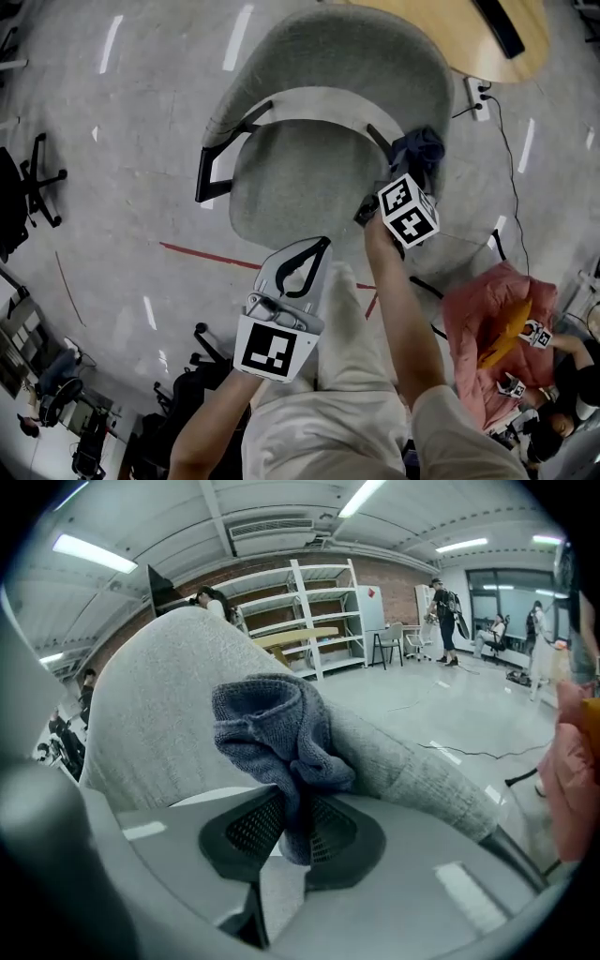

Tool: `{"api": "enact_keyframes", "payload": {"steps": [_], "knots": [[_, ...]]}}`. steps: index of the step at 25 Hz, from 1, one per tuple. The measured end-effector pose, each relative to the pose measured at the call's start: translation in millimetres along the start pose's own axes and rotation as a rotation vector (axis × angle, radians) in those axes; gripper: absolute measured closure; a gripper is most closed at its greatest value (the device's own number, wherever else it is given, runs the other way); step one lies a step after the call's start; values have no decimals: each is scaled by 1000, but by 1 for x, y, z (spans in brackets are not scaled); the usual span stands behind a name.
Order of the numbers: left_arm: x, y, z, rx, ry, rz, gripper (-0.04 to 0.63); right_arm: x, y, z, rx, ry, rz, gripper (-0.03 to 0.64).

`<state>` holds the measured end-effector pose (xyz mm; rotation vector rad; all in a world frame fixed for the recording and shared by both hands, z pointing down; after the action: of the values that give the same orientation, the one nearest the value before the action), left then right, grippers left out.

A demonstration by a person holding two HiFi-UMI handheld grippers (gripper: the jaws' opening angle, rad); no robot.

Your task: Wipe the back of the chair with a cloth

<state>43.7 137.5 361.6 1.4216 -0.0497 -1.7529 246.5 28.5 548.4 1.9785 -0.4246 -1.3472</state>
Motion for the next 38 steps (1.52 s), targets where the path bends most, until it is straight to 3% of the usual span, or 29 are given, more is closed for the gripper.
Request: {"api": "enact_keyframes", "payload": {"steps": [5, 17, 29, 38], "knots": [[3, 4, 5, 25, -46, -3, 595, 9, 11, 17, 55, -108, -5, 540], [6, 14, 23, 52, -51, 6, 595, 19, 32, 61, 217, -323, -18, 540], [9, 21, 30, 85, -74, -10, 595, 16, 46, 115, 395, -452, 21, 540], [6, 18, 45, 134, -119, -28, 595, 6, 53, 149, 466, -515, 32, 540]]}}
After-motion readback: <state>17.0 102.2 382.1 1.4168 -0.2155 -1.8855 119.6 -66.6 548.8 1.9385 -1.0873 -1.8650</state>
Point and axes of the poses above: the fingertips, and each gripper's own axes: y forward along the fingers, z to its left, x out of its top, the point moved 4 cm from there along -y, backward along the fingers
